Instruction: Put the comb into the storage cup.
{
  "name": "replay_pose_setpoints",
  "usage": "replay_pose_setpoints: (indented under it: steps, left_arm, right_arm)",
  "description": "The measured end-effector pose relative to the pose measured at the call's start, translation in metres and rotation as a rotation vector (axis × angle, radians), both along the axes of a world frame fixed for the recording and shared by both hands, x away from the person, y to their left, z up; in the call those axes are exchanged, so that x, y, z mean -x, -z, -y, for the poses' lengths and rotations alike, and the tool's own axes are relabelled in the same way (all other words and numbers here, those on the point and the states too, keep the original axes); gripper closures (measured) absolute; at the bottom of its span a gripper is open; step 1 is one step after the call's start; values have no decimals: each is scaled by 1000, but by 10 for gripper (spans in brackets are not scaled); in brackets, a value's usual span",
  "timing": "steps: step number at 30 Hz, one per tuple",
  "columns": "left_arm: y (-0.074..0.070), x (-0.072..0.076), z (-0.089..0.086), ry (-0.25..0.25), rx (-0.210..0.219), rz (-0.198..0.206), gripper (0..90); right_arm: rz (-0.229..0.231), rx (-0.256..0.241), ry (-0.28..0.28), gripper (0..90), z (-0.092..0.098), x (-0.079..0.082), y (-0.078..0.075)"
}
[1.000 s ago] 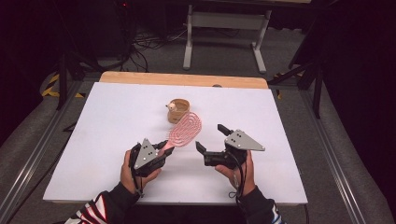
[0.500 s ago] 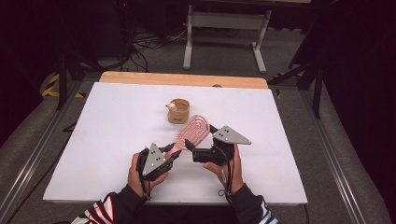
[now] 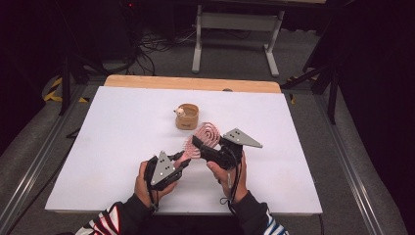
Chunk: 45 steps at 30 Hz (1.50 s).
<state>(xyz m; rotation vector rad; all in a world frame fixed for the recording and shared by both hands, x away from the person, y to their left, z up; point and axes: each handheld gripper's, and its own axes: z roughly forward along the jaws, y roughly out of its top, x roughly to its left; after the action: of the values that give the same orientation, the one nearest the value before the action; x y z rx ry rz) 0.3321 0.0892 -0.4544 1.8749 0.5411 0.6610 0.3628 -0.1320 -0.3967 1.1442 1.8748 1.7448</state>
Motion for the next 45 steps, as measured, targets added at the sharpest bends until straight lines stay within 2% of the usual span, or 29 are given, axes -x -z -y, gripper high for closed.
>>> replay_pose_setpoints:
  steps: [7, 14, 24, 28, 32, 36, 40, 45]
  left_arm:
    - [0, -7, 0, 12, -42, -9, 698]
    - [1, -13, 1, 33, -55, -17, 696]
    - [1, -19, -4, 79, -32, -23, 683]
    - [-1, -21, -8, 86, -19, -19, 646]
    - [-3, -21, -13, 104, -10, -21, 611]
    - [-3, -22, -18, 107, -21, -32, 561]
    - [-3, -24, -23, 119, -38, -35, 499]
    - [-7, -25, -32, 133, -34, -41, 408]
  right_arm:
    - [-2, -57, -33, 594, 2, 4, -1]
    - [41, -45, -53, 626, -2, 11, -4]
    - [87, -8, -75, 630, -7, 15, -5]
    - [125, 22, -84, 631, -9, 16, -10]
    - [149, 31, -92, 632, -9, 16, -15]
    - [178, 52, -87, 633, -8, 17, -19]
    - [201, 53, -76, 634, -4, 17, -22]
    - [232, 59, -54, 635, 1, 19, -27]
